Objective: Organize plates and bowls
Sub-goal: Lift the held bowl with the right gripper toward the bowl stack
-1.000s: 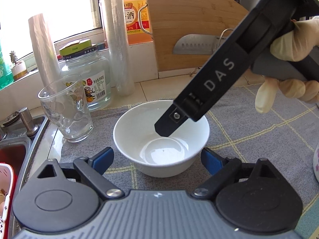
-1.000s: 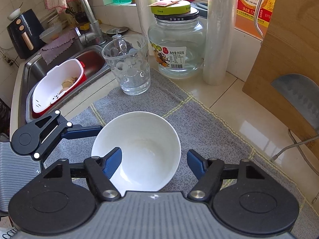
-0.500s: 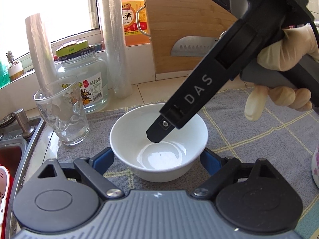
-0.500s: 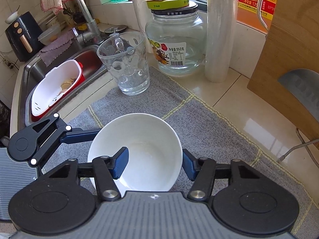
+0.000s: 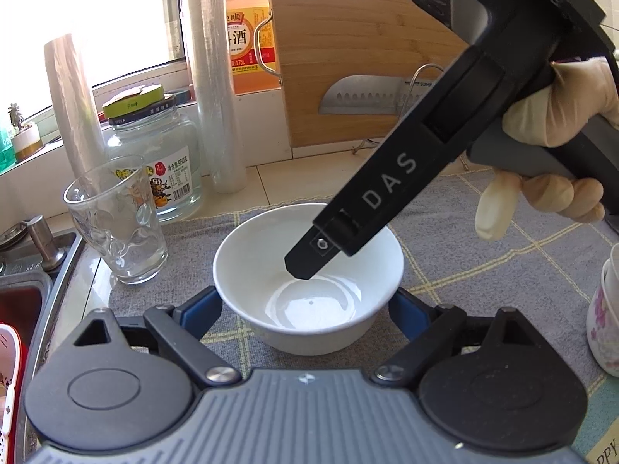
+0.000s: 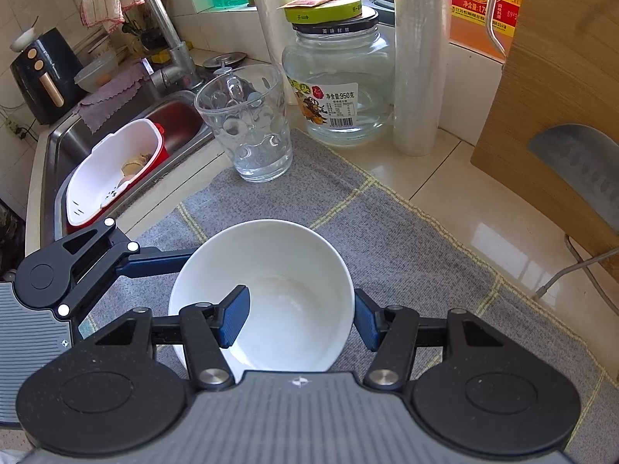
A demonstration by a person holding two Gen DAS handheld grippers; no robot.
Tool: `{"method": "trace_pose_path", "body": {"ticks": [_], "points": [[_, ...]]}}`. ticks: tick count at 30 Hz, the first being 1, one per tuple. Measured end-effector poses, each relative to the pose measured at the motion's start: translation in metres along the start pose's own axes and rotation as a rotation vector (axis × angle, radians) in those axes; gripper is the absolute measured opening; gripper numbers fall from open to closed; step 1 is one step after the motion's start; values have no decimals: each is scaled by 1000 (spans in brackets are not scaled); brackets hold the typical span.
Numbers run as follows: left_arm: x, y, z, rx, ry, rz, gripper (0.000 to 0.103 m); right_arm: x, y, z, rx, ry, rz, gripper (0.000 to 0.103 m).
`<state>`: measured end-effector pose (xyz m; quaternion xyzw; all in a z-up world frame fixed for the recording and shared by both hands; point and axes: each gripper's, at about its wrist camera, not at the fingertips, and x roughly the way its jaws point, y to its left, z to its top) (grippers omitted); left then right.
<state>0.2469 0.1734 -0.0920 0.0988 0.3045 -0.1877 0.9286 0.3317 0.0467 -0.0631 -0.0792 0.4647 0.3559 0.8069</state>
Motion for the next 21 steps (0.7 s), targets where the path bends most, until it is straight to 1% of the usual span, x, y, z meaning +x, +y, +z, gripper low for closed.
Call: {"method": "trace_pose_path", "body": {"ticks": [10, 21], "points": [[-21, -19, 3, 25, -8, -39, 92, -40, 7, -20, 30, -37, -2, 63], [-55, -47, 0, 70, -12, -87, 92, -84, 22, -60, 63, -84, -25, 63]]}}
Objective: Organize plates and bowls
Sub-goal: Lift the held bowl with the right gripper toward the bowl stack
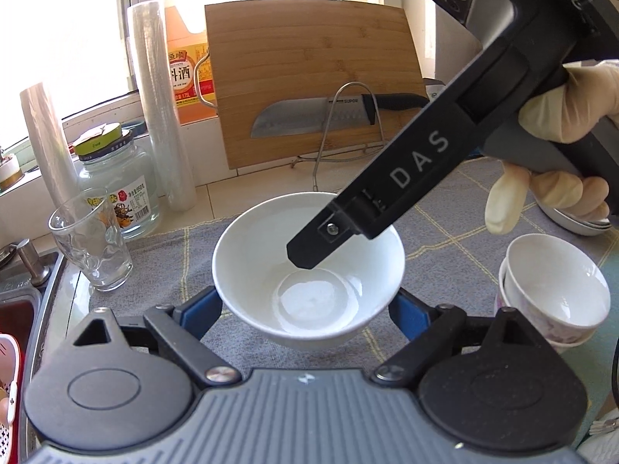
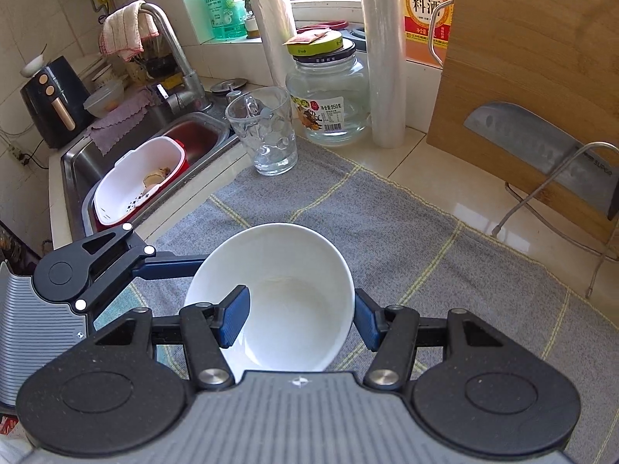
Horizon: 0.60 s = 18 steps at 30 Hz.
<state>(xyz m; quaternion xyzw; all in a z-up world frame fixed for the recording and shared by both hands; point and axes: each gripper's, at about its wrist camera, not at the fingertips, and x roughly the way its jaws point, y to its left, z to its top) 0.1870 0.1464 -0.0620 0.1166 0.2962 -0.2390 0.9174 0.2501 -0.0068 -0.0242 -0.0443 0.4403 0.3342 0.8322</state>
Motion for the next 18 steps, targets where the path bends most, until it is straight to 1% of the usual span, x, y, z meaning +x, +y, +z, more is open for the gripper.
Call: {"method": "trace_pose_path", "body": {"ticks": [14, 18], "points": [[-31, -33, 4, 61, 2, -64, 92, -49, 4, -41, 62, -51, -16, 63], [-35, -45, 7, 84, -2, -89, 92, -62, 1, -54, 81, -62, -36, 63]]}}
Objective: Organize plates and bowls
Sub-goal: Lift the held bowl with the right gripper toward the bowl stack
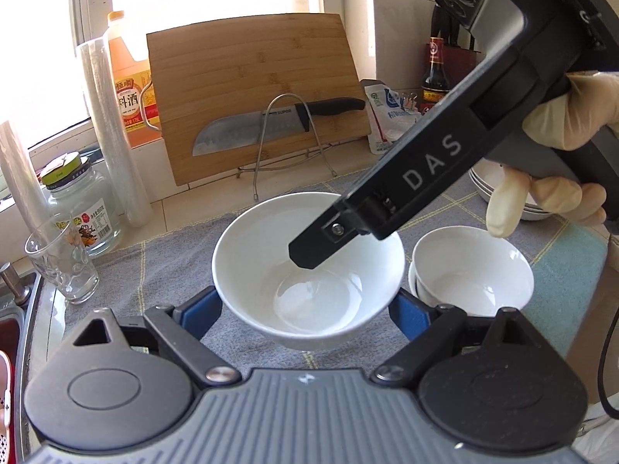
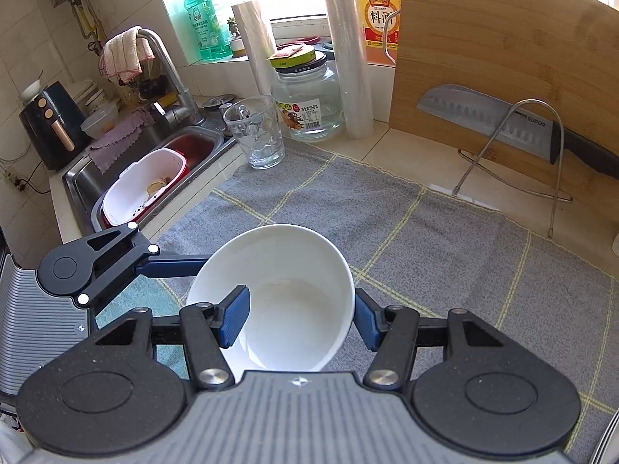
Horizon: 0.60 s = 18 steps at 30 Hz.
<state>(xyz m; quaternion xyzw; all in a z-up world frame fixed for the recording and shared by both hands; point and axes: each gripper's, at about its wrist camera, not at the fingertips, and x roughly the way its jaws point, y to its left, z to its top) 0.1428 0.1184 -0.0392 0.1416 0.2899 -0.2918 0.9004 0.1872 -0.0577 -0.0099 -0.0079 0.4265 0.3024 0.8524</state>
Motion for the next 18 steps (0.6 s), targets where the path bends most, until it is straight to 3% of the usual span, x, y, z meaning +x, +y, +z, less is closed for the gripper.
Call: {"method": "trace_pose_path", "body": {"ticks": [18], "points": [[12, -53, 21, 104, -40, -156, 92, -60, -31, -49, 125, -59, -132, 63]]}}
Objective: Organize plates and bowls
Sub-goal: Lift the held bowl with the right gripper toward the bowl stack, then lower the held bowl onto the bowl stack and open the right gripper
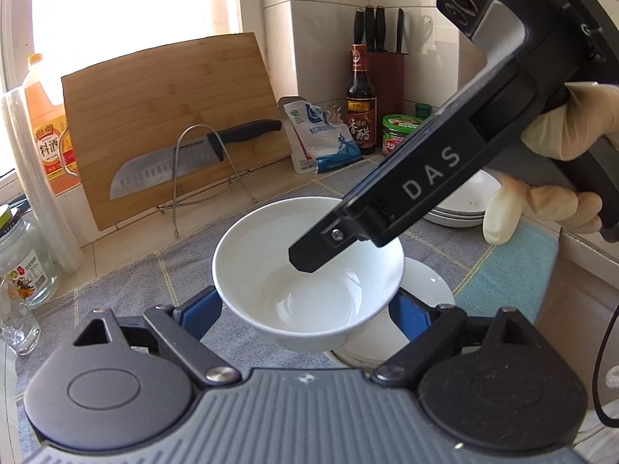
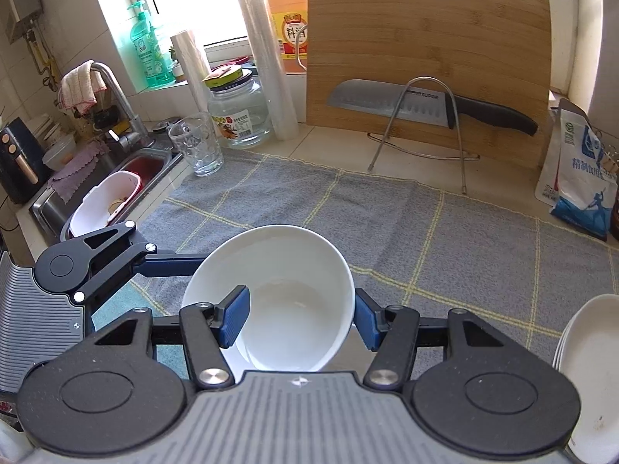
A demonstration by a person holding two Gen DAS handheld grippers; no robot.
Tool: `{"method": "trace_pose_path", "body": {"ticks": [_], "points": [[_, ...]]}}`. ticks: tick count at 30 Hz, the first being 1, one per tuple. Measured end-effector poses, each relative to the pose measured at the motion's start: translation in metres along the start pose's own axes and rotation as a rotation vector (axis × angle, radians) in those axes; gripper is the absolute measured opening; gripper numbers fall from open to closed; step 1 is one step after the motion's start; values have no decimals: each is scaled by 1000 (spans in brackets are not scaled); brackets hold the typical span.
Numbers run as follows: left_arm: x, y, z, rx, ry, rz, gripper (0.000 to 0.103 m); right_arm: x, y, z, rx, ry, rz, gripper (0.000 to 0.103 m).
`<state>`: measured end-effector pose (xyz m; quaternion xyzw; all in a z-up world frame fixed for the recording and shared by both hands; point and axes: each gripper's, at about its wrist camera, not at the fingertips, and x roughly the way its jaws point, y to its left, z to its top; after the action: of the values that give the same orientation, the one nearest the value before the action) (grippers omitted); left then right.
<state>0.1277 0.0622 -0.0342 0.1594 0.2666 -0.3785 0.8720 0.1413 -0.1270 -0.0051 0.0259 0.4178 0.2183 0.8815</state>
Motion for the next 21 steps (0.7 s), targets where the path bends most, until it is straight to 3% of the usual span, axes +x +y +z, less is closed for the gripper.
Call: {"method": "trace_pose_path", "body": {"ticks": [9, 21], "points": [[14, -22, 1, 31, 14, -79, 92, -11, -19, -26, 69, 10, -50, 63], [25, -26, -5, 35, 63, -112, 92, -8, -26, -40, 93, 37, -52, 63]]}}
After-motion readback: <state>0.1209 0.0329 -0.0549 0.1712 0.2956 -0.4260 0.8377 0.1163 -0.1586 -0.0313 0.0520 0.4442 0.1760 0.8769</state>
